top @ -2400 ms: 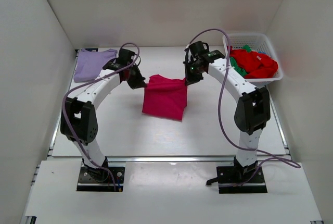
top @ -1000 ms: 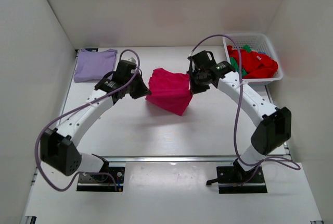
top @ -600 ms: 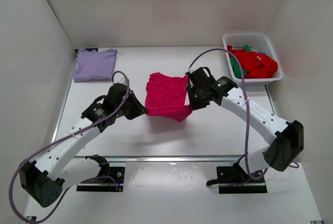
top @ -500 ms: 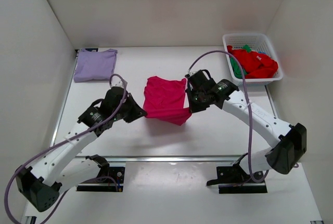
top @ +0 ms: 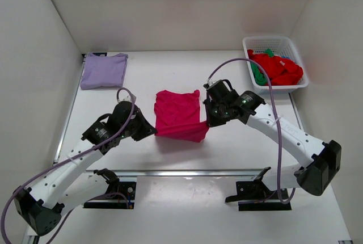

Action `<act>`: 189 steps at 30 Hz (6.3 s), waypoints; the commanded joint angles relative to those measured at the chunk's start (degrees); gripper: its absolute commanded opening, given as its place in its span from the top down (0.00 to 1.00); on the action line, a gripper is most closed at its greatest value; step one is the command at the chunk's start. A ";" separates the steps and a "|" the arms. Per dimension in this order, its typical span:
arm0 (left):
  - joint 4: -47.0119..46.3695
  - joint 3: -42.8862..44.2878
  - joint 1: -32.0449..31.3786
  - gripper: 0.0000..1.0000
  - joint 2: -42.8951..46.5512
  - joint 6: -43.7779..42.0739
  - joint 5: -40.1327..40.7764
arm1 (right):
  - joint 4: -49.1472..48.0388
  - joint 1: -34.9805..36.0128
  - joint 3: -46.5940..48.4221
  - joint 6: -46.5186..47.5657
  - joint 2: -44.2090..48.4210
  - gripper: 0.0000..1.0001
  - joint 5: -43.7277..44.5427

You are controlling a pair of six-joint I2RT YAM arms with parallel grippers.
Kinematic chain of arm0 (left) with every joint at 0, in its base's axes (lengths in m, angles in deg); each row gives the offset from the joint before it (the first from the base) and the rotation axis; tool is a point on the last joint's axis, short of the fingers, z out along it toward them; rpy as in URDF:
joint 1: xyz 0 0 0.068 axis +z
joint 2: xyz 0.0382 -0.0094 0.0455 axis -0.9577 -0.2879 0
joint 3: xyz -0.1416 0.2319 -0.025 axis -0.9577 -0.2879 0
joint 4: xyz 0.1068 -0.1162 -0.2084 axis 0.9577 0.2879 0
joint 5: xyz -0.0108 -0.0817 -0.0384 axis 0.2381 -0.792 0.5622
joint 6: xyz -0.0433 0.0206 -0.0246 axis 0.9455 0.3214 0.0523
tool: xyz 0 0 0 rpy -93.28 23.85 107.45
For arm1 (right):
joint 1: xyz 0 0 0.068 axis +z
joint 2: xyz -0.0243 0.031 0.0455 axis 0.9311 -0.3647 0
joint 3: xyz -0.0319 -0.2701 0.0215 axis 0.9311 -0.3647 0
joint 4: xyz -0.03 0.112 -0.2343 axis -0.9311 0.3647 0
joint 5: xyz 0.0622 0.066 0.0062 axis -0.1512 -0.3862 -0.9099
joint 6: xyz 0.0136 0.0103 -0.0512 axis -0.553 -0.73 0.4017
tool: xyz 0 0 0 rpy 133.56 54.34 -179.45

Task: Fold and stack the t-shirts
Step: Fold the long partially folded tshirt into a neat square

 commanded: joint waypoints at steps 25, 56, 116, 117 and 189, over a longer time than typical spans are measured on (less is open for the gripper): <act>-5.05 15.58 13.72 1.00 -19.26 -10.45 -4.34 | 4.18 -12.00 29.78 13.08 -22.89 1.00 -1.30; -7.50 20.77 19.17 1.00 -27.95 -13.88 -7.68 | 5.42 -14.99 37.53 14.67 -29.12 1.00 -3.58; -9.97 14.79 21.02 1.00 -15.22 -11.59 -7.50 | 4.72 -2.16 21.37 2.45 -17.62 1.00 -3.67; -9.97 13.75 21.28 1.00 -15.22 -11.24 -7.76 | 4.02 -1.89 19.97 2.01 -17.53 1.00 -4.02; -40.90 29.38 25.41 1.00 -60.21 -8.17 -8.64 | -10.48 -20.17 64.16 17.22 -62.00 0.99 -9.73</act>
